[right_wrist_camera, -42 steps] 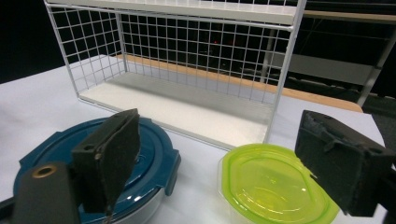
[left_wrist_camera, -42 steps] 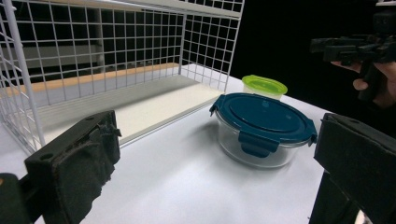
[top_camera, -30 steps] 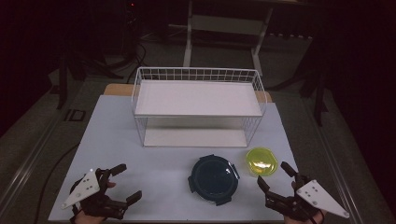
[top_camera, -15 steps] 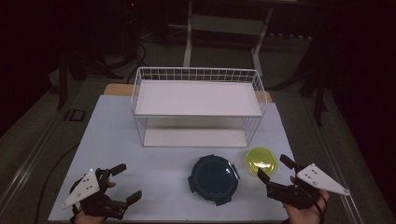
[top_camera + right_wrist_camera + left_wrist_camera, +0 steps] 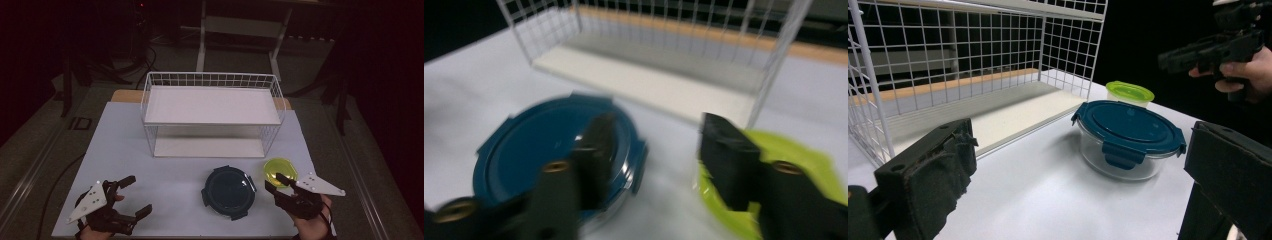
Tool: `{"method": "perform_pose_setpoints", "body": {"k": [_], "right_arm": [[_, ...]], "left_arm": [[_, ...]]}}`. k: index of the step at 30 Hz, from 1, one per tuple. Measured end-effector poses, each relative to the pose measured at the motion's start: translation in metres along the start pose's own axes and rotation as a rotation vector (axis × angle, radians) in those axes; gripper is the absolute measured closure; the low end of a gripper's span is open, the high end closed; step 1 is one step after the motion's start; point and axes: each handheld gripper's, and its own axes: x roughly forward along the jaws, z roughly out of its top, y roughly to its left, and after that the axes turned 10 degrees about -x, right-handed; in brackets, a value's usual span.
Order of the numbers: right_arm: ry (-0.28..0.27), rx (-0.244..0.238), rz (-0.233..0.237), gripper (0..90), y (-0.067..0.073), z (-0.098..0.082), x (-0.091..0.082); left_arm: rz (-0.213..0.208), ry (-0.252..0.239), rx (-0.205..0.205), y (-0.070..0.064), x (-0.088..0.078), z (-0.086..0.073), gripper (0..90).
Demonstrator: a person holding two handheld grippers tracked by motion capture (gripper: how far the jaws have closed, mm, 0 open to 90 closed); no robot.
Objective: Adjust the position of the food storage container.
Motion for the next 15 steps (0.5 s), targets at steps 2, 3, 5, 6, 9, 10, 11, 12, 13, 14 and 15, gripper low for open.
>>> {"method": "perform_pose_setpoints", "body": {"k": [2, 3, 5, 6, 9, 10, 11, 12, 13, 14, 15], "right_arm": [[0.003, 0.002, 0.008, 61.2, 0.001, -0.002, 0.001], [0.017, 0.005, 0.027, 65.3, 0.001, -0.004, 0.003], [0.053, -0.001, 0.048, 77.3, 0.002, -0.010, 0.008], [0.088, 0.001, 0.077, 87.0, 0.003, -0.016, 0.012], [0.119, 0.008, 0.103, 89.9, 0.006, -0.022, 0.015], [0.139, 0.006, 0.129, 90.0, 0.008, -0.026, 0.018], [0.139, 0.006, 0.129, 90.0, 0.008, -0.026, 0.018], [0.156, 0.008, 0.150, 90.0, 0.012, -0.030, 0.021], [0.156, 0.008, 0.150, 90.0, 0.012, -0.030, 0.021], [0.165, 0.010, 0.166, 90.0, 0.013, -0.032, 0.024], [0.165, 0.010, 0.166, 90.0, 0.013, -0.032, 0.024]], "left_arm": [[-0.001, 0.000, 0.001, 0.000, 0.000, 0.000, 0.0], [-0.001, 0.000, 0.001, 0.000, 0.000, 0.000, 0.0], [-0.001, 0.000, 0.002, 0.000, 0.000, 0.000, 0.0], [-0.001, 0.002, 0.005, 0.000, -0.001, 0.000, 0.0], [-0.003, 0.002, 0.004, 0.000, 0.000, 0.000, 0.0], [-0.004, 0.003, 0.003, 0.000, 0.000, 0.000, 0.0], [-0.004, 0.003, 0.003, 0.000, 0.000, 0.000, 0.0], [-0.004, 0.004, 0.004, 0.000, 0.000, 0.000, 0.0], [-0.004, 0.004, 0.003, 0.000, 0.001, 0.000, 0.0], [-0.005, 0.006, 0.002, 0.000, 0.001, 0.000, 0.0], [-0.005, 0.008, 0.005, 0.000, 0.001, 0.000, 0.0]]}}
